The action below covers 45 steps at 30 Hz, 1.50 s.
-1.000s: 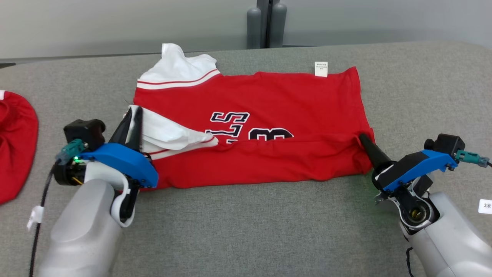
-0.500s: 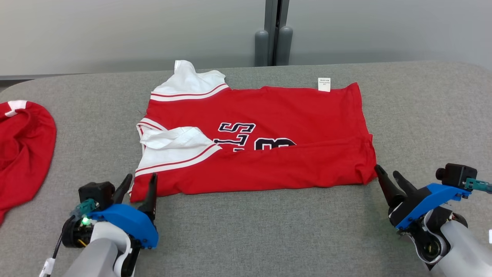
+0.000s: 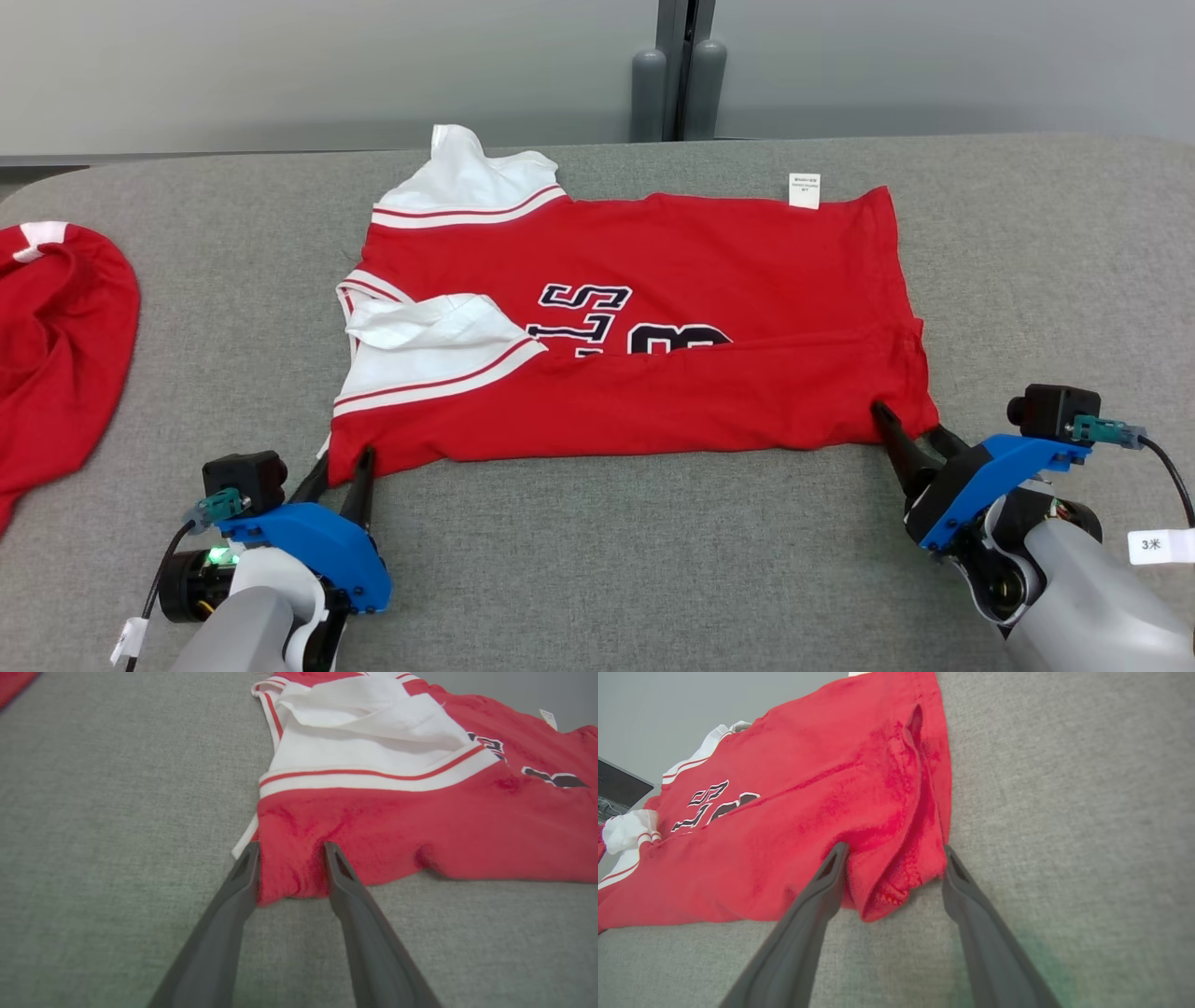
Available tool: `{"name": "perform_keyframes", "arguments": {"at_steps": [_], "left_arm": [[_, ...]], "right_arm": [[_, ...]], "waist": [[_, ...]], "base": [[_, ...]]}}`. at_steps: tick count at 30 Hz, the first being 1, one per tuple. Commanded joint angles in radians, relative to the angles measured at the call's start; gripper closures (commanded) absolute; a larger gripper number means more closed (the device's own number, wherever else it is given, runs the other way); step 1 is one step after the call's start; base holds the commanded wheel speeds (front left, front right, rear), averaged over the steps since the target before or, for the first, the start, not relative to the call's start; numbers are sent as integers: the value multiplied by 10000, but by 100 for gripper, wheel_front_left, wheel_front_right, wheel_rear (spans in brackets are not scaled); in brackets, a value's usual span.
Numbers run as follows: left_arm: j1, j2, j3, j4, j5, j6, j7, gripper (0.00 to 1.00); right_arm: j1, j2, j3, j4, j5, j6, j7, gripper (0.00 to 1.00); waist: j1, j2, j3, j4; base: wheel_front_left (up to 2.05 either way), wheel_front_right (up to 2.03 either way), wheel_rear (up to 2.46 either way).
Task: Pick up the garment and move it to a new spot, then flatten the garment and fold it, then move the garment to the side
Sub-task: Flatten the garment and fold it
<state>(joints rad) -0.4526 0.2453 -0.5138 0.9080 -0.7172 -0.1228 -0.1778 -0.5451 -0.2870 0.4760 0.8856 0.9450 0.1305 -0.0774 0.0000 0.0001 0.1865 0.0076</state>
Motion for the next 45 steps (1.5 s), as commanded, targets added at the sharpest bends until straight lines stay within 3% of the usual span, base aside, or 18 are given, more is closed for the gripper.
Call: {"name": "perform_keyframes", "arguments": {"at_steps": [1, 2, 13, 19, 28, 37, 38, 39, 40, 45], "left_arm": [[-36, -62, 11, 88, -71, -10, -72, 100], [-51, -133, 51, 85, -163, -26, -144, 100], [923, 119, 525, -998, -323, -53, -843, 100], [2650, 338, 861, -2676, -156, 493, -876, 100], [5187, 612, 1119, -4968, -399, 1469, -770, 100], [6121, 810, 963, -6211, -389, 2059, -247, 100], [6115, 823, 931, -6260, -342, 2106, -211, 90], [6088, 817, 930, -6316, -287, 2130, -256, 25], [6051, 802, 957, -6357, -270, 2181, -303, 0], [5678, 885, 1112, -6668, 16, 2220, -592, 0]], "right_arm": [[-130, 92, 31, 62, -7, 5, -51, 81], [-125, 142, 33, 80, 82, 5, -99, 100], [923, 27, 319, -849, 760, 5, -854, 100], [2312, -311, 410, -2022, 1178, 5, -862, 100], [4567, -899, -290, -3523, 1334, 5, -355, 100], [5849, -662, -1475, -4361, 771, 5, 534, 100], [5886, -601, -1624, -4403, 633, 3, 591, 68], [5933, -530, -1751, -4448, 496, 5, 658, 1], [5969, -438, -1889, -4483, 364, 3, 713, 0], [5760, -189, -2685, -4910, -794, 5, 524, 0]], "waist": [[0, -1, -2, 6], [0, -1, -34, 29], [0, -1, -987, 272], [0, -1, -1410, 396], [0, -1, -1673, 359], [0, -1, -1638, 358], [0, -1, -1642, 348], [0, -1, -1645, 345], [0, -1, -1656, 341], [0, -1, -1773, 289]], "base": [[0, 0, 0], [0, 0, 0], [0, 0, 0], [0, 0, 0], [0, 0, 0], [0, 0, 0], [0, 0, 0], [0, 0, 0], [0, 0, 0], [0, 0, 0]]}}
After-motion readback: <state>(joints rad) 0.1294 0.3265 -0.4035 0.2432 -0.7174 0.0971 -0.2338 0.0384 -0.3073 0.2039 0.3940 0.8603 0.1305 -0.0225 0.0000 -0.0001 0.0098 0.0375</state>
